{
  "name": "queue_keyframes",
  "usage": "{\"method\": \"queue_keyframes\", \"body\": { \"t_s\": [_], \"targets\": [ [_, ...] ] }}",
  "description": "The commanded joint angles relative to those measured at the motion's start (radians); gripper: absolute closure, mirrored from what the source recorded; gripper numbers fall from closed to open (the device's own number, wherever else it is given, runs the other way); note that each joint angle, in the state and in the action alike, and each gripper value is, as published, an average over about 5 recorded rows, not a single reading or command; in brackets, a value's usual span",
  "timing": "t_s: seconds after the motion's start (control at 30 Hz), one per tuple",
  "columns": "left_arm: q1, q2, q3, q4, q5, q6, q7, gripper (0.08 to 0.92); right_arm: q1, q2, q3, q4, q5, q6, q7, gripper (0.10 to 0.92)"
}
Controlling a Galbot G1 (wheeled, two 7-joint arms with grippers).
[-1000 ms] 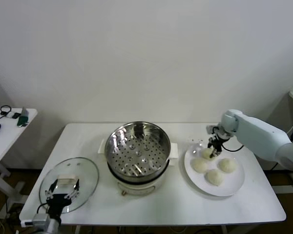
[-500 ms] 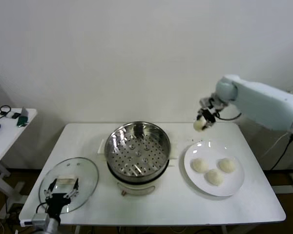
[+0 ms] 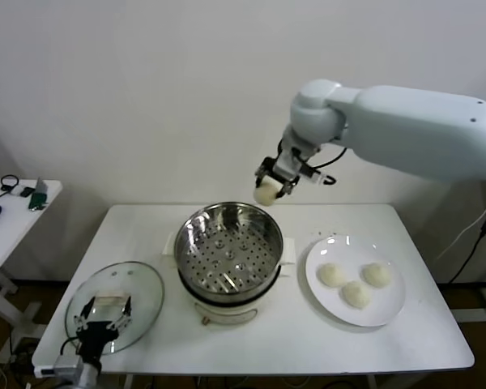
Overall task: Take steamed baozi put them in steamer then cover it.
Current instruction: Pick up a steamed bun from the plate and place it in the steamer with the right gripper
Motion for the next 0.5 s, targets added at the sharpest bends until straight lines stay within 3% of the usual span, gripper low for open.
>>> {"method": "queue_keyframes", "body": {
  "t_s": [0.03,0.37,0.5],
  "targets": [
    [0.001,-0.002,0.000,-0.002,0.000,-0.001,-0.001,0.177,-0.039,0.052,-0.027,0.107,-0.146,0.064,0.047,0.474],
    [0.007,-0.009,0.001,0.007,0.002,-0.010,-0.005,0.177,-0.262,0.070,0.042,-0.074,-0.438,0.115,0.165,0.474],
    [0.007,-0.011,0.005,0.015,0.004,-0.014,-0.007,0.177,-0.320,0.101,0.075,-0.155,-0.478,0.121,0.209,0.474]
  ]
}}
